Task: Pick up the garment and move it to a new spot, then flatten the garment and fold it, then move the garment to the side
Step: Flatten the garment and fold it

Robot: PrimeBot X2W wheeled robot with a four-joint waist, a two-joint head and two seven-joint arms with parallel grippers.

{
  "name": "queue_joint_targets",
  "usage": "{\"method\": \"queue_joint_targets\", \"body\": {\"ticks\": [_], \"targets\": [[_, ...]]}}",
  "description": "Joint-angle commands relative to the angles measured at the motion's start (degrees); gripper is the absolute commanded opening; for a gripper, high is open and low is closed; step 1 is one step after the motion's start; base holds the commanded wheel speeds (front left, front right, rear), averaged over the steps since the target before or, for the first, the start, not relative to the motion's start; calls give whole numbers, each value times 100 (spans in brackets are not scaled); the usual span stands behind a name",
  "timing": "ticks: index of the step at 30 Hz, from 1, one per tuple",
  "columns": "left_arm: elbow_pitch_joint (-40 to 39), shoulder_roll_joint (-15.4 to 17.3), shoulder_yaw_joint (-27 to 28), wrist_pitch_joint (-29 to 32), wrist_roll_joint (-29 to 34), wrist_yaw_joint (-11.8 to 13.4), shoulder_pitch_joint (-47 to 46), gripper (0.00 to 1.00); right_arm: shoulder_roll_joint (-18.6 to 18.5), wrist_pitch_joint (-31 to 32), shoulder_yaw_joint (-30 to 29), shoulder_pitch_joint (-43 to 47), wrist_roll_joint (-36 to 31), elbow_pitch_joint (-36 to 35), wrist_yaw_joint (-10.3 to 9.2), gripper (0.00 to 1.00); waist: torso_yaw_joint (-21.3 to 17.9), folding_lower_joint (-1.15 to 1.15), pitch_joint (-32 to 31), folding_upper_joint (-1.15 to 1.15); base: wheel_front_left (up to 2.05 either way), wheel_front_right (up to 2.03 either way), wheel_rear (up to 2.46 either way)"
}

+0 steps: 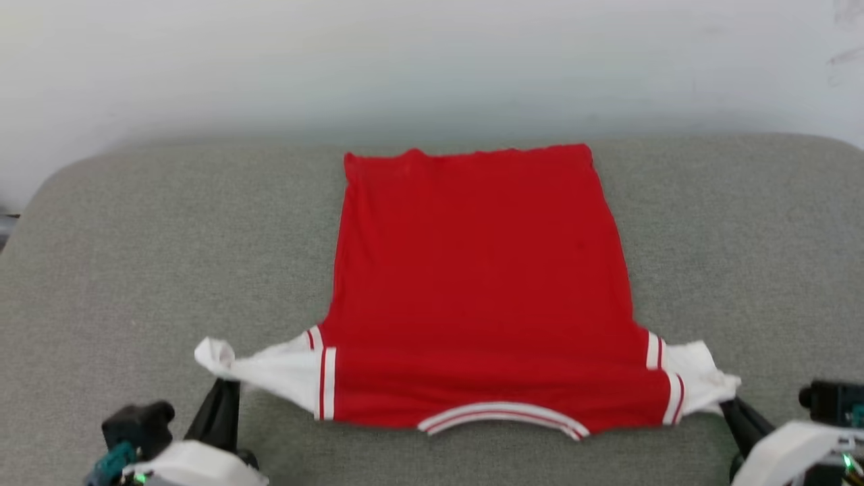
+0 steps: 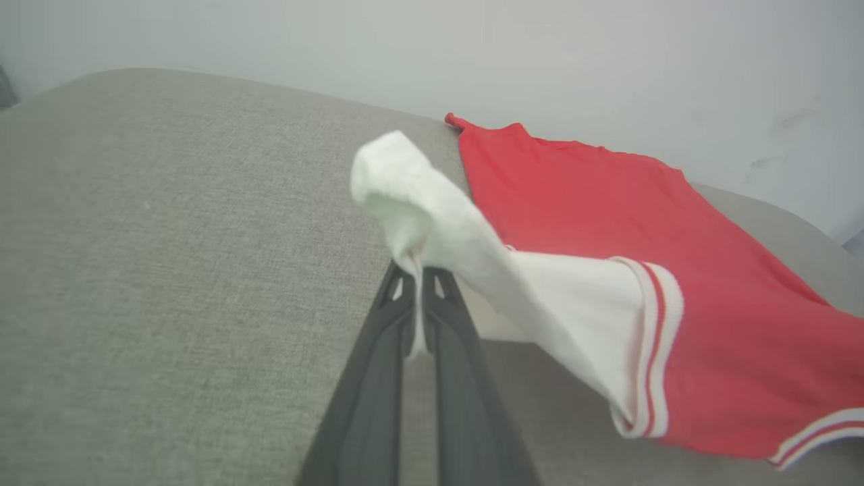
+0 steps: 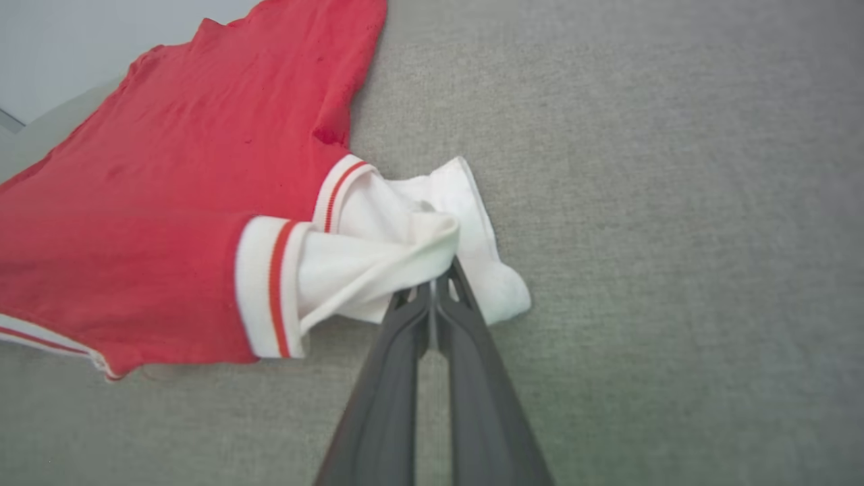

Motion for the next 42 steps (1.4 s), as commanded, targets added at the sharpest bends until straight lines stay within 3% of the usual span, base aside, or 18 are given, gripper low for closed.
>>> {"method": "queue_joint_targets", "body": {"ticks": [1,8,15,16,17,18,24,30,42], "targets": [[-118,49,61,31,-9,97,206,0,34,117,-212,282,-118,-156,-12,0,22,2,-106,0,0,0,0],[-917,51,-12,312,25,456,1257,0,766,1151,-1198,1761,-915,-1677,-12,0,97,2,-308,0,0,0,0],[-1261,104,-177,423,193,586,1596,0,1249,1967,-1531,2472,-1494,-2615,-11,3,151,2,-381,0,0,0,0],[-1285,120,-217,422,252,594,1568,0,1282,1995,-1540,2469,-1498,-2681,-11,29,156,2,-385,0,0,0,0],[-1320,146,-268,438,329,620,1523,0,1311,2021,-1538,2425,-1486,-2739,-11,46,159,2,-388,0,0,0,0],[-1365,132,-313,441,360,622,1465,0,1310,1981,-1528,2350,-1510,-2804,-10,100,166,2,-386,0,0,0,0],[-1562,91,-533,456,599,651,1174,0,1342,1365,-1670,1686,-1533,-2893,-9,100,227,2,-258,0,0,0,0],[-1559,118,-654,385,791,599,700,0,1207,992,-1749,531,-1483,-2352,-9,100,396,2,32,0,0,0,0],[-1434,-60,-1069,228,1112,367,-410,0,516,1462,-1495,-2017,-1305,-424,-8,100,1013,2,895,0,0,0,0]]}}
